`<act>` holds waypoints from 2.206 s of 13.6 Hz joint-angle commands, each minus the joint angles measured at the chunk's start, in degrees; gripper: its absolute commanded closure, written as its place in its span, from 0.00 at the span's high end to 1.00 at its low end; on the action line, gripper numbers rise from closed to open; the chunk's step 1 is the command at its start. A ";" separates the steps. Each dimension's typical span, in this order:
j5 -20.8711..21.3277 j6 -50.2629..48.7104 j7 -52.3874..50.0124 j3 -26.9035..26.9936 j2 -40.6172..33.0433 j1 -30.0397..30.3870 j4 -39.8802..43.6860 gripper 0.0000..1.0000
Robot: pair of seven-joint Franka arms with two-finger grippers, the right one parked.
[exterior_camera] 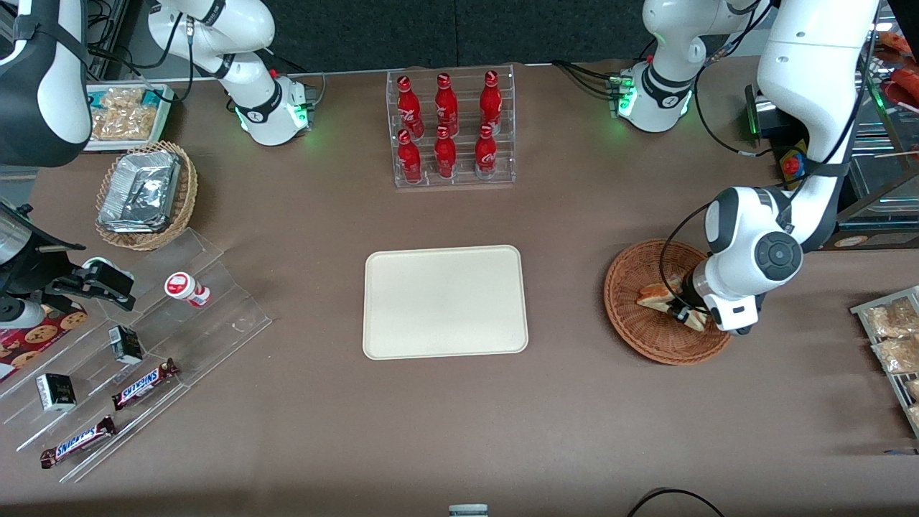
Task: Place sandwich from basket to tray
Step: 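Lower the left gripper onto the wrapped sandwich and close on it, then lift the sandwich out of the basket with the left gripper, then carry the sandwich over the cream tray and lower it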
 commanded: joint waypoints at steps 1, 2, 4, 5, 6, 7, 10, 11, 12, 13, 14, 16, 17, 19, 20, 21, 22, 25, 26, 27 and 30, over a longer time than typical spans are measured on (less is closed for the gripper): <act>0.15 -11.44 -0.21 -3.12 -1.63 -0.69 8.47 0.04; 0.15 -15.66 -0.04 -4.88 -1.28 -0.87 12.25 0.05; 0.24 -18.25 0.05 -8.57 -1.36 -1.05 16.05 0.06; 0.24 -18.25 0.40 -10.67 -1.54 -1.05 17.02 0.07; 0.15 -18.25 1.19 -12.52 -1.54 -1.05 18.16 0.08; -0.02 -18.25 1.72 -14.63 -1.36 -1.13 19.57 0.08; 0.50 -18.25 1.81 -19.39 1.53 -4.80 25.36 0.12; 1.72 -18.25 1.81 -19.31 2.67 -7.96 26.95 0.12; 6.26 -18.34 1.90 -19.40 4.51 -11.03 28.88 0.12; 10.04 -18.60 2.25 -19.48 5.92 -14.28 30.55 0.12; 11.91 -19.39 3.56 -19.48 7.67 -17.01 32.13 0.12; 13.94 -19.83 8.38 -19.40 12.33 -20.98 37.22 0.14; 13.95 -19.57 9.27 -19.40 14.96 -22.13 39.60 0.14; 15.26 -19.39 10.77 -19.05 21.02 -25.90 45.39 0.14; 17.01 -19.22 11.04 -19.04 23.75 -27.14 47.34 0.14; 18.33 -18.87 11.30 -19.04 26.04 -27.84 48.66 0.14; 18.61 -18.17 11.30 -19.04 27.89 -28.81 50.07 0.14; 19.13 -14.49 11.13 -18.96 32.03 -29.96 51.40 0.14; 19.92 -13.69 11.13 -18.26 33.08 -30.83 51.57 0.14; 20.80 -13.07 11.04 -16.95 33.70 -32.23 51.57 0.14; 20.89 -11.75 10.95 -14.74 35.72 -34.62 51.57 0.14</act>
